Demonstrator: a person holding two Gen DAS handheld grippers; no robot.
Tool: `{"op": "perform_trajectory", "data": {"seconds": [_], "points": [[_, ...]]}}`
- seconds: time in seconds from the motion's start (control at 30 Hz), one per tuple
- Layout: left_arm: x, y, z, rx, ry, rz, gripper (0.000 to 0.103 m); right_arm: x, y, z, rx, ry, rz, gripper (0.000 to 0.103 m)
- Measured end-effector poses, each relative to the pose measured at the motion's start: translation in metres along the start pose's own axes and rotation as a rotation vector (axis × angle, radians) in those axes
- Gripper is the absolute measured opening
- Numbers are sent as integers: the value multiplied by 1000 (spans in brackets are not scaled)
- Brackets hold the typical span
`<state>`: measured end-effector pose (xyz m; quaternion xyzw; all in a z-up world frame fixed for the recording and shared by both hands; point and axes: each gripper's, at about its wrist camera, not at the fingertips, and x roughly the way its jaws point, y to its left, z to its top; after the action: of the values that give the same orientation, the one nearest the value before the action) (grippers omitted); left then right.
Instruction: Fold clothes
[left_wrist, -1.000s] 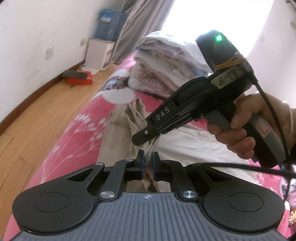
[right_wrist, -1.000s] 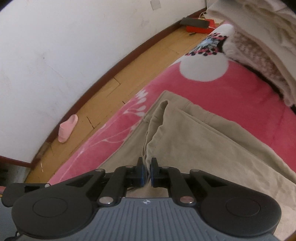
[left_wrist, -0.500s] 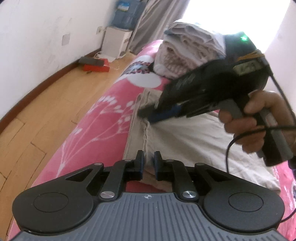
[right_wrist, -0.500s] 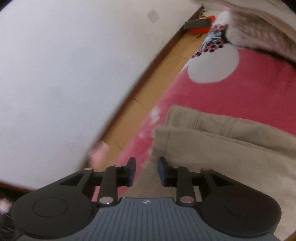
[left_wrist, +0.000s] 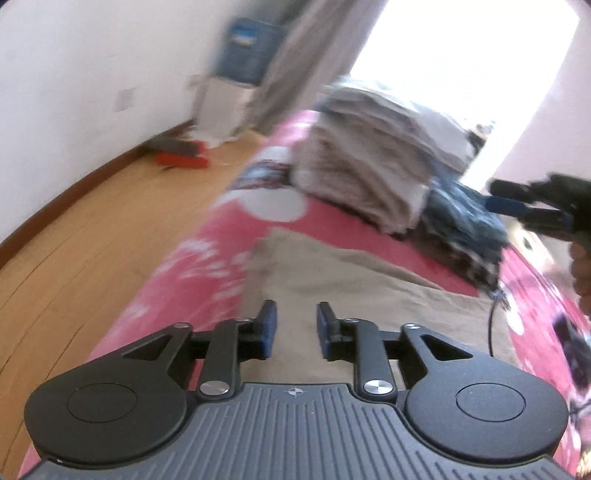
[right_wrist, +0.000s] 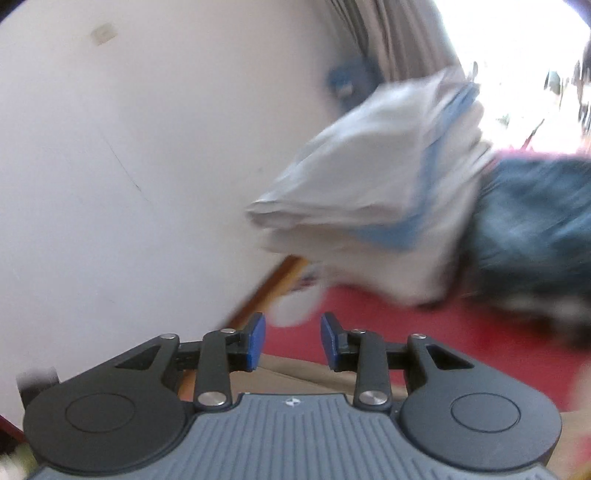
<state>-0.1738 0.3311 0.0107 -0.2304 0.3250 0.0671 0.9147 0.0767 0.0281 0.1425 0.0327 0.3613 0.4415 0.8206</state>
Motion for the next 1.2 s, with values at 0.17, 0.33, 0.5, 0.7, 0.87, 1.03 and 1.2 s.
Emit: {"op": "perform_trajectory", "data": {"seconds": [0.17, 0.33, 0.5, 0.7, 0.87, 1.03, 1.2], "points": [[61, -34, 12, 133, 82, -19, 33, -53, -57, -51, 125, 88, -166, 34], [105, -30, 10, 187, 100, 85, 32, -55, -98, -104, 217, 175, -199, 20], [106, -19, 8, 172, 78, 60, 31, -21, -120, -145, 85, 275, -325, 0], [105, -27, 17, 187, 97, 101, 31, -76, -138, -142, 90, 187, -476, 4], [65, -58, 21, 240, 30, 82, 33, -113, -96, -162, -23, 158, -321, 6], [45, -103, -19, 457, 117, -13, 34, -96, -75, -203, -128, 225, -240, 5], [62, -67, -46, 415, 166, 75, 34, -109, -80, -227, -90, 246, -174, 0]]}}
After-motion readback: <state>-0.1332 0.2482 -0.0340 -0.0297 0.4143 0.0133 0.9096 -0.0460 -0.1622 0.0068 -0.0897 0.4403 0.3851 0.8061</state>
